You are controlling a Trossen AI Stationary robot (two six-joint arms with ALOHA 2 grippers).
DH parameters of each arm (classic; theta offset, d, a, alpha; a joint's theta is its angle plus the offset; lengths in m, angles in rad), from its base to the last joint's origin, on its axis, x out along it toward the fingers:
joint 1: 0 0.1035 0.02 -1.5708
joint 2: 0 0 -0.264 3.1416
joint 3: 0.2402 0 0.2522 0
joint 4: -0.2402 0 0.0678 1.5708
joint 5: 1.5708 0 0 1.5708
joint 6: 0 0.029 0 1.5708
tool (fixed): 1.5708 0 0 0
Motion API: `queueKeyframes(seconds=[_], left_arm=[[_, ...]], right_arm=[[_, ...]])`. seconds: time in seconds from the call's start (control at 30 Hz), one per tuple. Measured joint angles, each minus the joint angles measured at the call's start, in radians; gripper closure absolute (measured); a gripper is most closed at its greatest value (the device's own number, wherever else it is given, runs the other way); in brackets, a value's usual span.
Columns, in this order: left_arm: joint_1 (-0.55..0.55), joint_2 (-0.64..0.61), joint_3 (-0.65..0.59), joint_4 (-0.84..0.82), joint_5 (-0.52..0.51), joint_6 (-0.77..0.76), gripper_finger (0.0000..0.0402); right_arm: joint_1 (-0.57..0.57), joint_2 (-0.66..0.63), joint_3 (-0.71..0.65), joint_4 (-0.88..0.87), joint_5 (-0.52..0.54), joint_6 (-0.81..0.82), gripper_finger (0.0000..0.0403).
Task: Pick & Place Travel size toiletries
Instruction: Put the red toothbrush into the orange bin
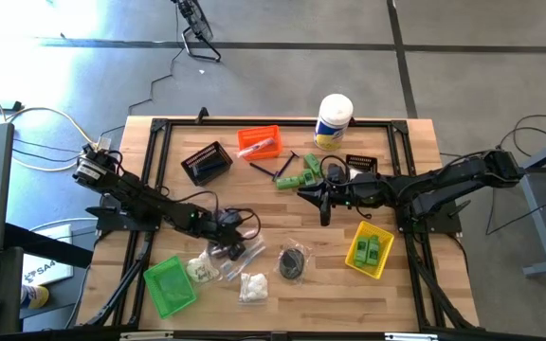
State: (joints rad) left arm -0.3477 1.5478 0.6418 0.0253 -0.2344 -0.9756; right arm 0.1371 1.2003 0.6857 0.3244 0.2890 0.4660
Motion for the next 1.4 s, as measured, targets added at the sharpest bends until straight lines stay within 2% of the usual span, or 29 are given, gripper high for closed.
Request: queueKeyframes(seconds=[0.23,0.47,1.03,1.4], left_arm=[[0.0,0.0,0.0,0.041,-0.006,0.0,0.0394],[0.0,-0.002,0.0,0.04,-0.007,-0.003,0.0388],[0.001,-0.173,0.0,0.026,-0.099,0.053,0.0388],[0.001,-0.199,0.0,0.034,-0.125,0.071,0.0388]], right_arm=[[0.0,0.0,0.0,0.0,0.0,0.0,0.0341],[0.0,0.0,0.0,0.0,0.0,-0.001,0.0341],[0.0,0.0,0.0,0.0,0.0,-0.002,0.0341],[0.0,0.0,0.0,-0.008,0.0,-0.002,0.0341]])
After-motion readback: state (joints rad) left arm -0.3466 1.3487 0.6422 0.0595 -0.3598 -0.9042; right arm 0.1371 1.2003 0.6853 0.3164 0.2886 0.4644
